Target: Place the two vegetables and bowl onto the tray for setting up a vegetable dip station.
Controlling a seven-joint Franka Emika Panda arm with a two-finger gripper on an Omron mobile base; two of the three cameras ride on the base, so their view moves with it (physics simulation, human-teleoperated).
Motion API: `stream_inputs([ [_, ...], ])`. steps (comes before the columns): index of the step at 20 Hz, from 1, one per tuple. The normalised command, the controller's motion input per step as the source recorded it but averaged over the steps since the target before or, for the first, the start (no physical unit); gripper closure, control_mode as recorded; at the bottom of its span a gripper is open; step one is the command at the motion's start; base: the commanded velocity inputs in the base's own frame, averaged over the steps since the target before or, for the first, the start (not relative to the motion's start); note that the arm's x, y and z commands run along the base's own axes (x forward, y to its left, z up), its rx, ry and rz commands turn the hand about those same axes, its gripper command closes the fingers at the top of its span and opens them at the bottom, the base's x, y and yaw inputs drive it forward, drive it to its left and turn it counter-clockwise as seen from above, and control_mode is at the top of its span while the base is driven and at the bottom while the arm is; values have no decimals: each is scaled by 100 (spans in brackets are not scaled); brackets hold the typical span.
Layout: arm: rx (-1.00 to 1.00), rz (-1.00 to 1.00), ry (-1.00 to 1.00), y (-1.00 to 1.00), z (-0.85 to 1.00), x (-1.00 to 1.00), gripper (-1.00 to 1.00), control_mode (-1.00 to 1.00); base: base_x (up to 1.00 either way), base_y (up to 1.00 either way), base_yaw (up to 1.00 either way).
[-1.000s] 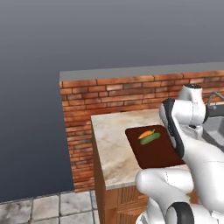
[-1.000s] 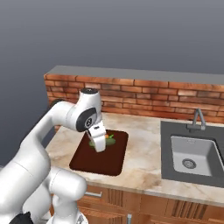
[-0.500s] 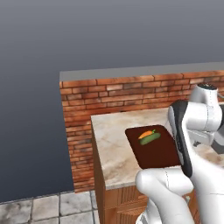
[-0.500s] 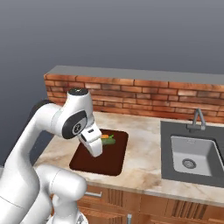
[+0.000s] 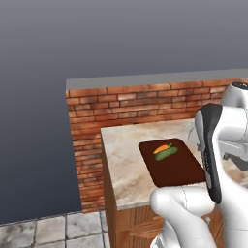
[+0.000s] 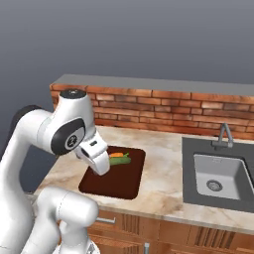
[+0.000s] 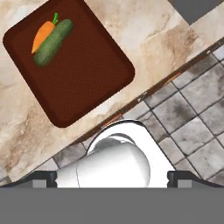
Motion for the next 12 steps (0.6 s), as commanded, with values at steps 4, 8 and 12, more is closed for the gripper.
stream_inputs([
  [4,-8,7,0,40,35,-56,-100,-100,0,0,0],
  [8,-6,8,0,33,38,-50,-100,-100,0,0,0],
  [12,0,14,0,0,36,-37,-100,-100,0,0,0],
])
